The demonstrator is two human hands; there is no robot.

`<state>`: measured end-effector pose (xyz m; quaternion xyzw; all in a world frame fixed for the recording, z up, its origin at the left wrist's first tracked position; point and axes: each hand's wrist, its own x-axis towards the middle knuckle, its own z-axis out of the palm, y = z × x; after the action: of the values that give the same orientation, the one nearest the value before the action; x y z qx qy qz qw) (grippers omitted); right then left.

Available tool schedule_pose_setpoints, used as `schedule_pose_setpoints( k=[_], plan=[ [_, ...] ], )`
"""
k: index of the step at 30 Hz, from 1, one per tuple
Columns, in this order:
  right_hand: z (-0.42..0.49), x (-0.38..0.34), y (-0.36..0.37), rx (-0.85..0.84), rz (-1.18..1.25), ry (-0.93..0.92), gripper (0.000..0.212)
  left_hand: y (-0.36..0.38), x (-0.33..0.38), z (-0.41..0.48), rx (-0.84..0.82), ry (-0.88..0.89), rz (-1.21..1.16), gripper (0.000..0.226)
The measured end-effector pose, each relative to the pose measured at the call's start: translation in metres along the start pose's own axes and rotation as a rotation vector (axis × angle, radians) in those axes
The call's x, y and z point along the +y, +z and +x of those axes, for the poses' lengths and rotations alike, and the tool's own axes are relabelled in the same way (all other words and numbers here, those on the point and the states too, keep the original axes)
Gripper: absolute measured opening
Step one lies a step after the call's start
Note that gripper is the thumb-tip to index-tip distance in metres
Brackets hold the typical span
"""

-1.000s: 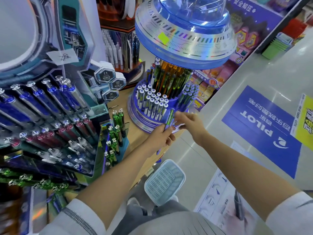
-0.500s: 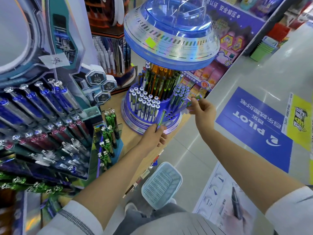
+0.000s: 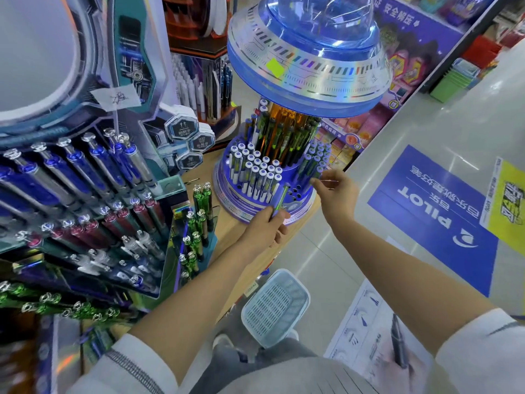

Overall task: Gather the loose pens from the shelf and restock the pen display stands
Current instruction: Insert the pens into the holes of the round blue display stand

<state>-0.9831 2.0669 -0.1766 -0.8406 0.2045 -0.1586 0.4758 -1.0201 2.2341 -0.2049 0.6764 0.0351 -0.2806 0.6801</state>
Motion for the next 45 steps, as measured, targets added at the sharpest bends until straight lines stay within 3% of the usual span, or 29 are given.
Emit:
schedule_pose_setpoints(
  k=[4,6,10,11,13,16,20,23,28,33,40,45],
  plan=[
    [-0.007,0.002,0.002,-0.04,0.047,0.089,0.019,-0.003,-0.002,0.003,0.01,0.008,0.033,0.02],
    [-0.014,0.001,-0.002,-0.137,0.117,0.118,0.017,-0.002,-0.002,0.005,0.002,0.015,0.046,0.02],
    [-0.022,-0.002,-0.007,-0.677,0.107,0.143,0.018,0.007,0.002,0.007,-0.043,0.033,0.042,0.015],
    [-0.023,-0.001,-0.007,-0.733,0.091,0.134,0.019,0.01,0.003,0.007,-0.061,0.042,0.051,0.017],
    [-0.021,-0.001,-0.008,-0.684,0.109,0.11,0.022,0.013,0.005,0.008,-0.084,0.066,0.084,0.017],
    [-0.015,-0.006,-0.017,-0.478,0.179,0.061,0.021,0.012,0.003,0.009,-0.015,0.071,0.147,0.007],
    [-0.005,-0.009,-0.029,-0.193,0.225,-0.014,0.03,0.002,-0.006,0.012,0.204,0.158,0.431,0.028],
    [-0.004,-0.01,-0.026,-0.083,0.19,-0.043,0.029,-0.005,-0.008,0.009,0.251,0.175,0.625,0.053],
    [-0.008,-0.005,-0.012,-0.004,0.045,-0.008,0.024,-0.011,-0.013,0.014,0.146,0.055,0.874,0.073],
    [-0.008,-0.008,-0.005,0.057,0.002,-0.049,0.023,-0.014,-0.018,0.015,0.132,0.078,0.863,0.072],
    [-0.009,-0.006,-0.004,0.076,0.007,-0.084,0.037,-0.016,-0.019,0.017,0.143,0.111,0.824,0.067],
    [-0.01,-0.008,0.001,0.068,-0.026,-0.095,0.032,-0.014,-0.017,0.018,0.13,0.103,0.836,0.064]
  ],
)
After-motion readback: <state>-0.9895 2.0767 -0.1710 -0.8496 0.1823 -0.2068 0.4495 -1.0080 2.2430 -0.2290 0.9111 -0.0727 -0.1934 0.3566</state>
